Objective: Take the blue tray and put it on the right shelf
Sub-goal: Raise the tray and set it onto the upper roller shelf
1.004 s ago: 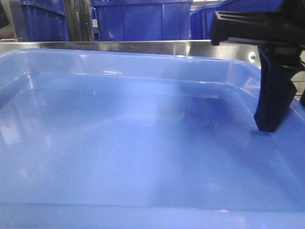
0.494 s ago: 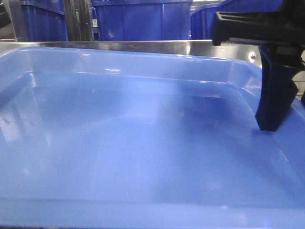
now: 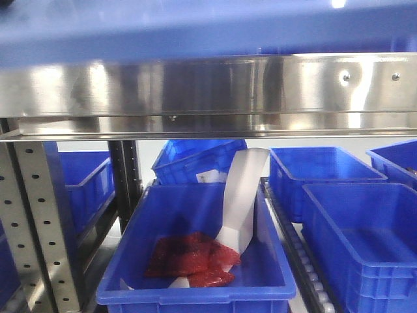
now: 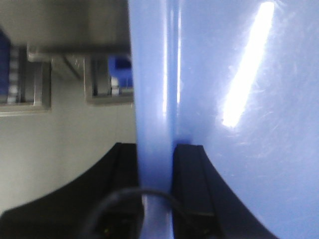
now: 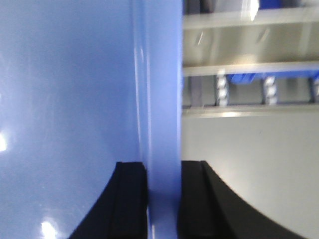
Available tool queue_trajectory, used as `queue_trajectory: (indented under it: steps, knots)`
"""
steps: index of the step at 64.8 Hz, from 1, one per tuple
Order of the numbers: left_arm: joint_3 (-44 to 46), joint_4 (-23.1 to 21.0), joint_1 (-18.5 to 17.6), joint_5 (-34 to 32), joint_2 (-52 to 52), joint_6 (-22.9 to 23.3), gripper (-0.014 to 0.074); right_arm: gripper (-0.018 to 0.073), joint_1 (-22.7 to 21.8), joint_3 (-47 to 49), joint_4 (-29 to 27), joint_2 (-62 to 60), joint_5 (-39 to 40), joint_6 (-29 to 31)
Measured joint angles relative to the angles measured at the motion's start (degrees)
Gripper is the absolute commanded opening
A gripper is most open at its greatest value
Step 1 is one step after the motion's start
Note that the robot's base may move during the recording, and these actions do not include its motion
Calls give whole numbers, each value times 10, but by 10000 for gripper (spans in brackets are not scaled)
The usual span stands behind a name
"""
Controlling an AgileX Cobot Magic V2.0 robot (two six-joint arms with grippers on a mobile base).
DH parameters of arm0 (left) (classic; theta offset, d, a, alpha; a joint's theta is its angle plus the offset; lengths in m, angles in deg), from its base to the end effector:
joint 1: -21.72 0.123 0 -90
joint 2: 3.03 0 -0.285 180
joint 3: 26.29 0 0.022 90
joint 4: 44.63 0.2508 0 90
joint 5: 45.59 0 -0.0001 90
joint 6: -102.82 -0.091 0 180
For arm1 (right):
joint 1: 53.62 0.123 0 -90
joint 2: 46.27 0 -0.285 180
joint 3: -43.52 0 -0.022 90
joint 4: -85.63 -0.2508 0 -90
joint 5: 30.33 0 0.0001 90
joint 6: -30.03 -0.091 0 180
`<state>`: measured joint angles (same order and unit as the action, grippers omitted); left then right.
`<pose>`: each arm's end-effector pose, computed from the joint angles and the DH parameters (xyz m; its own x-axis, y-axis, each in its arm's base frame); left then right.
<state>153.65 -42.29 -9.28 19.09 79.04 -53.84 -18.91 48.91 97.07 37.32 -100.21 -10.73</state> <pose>0.2210 -0.1289 0.3853 -0.8524 0.0691 -0.5183 0.1874 0.9657 -0.1796 0.2208 0.1323 0.4034 -0.8426 0.1319 -0.5222 0.0334 0.9805 0.1938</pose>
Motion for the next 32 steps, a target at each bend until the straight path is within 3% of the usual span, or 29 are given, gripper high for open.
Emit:
queue_trajectory:
  steps: [9,18,32]
  knots:
    - [83,19,6,4,62,-11,17,213,-30,72,5,57,-12,43]
    - [179,31,33,11,145,-21,17,213,-49,150,16,132,-14,52]
    - [319,5,89,15,254,-62,17,213,-79,289,14,241,-15,84]
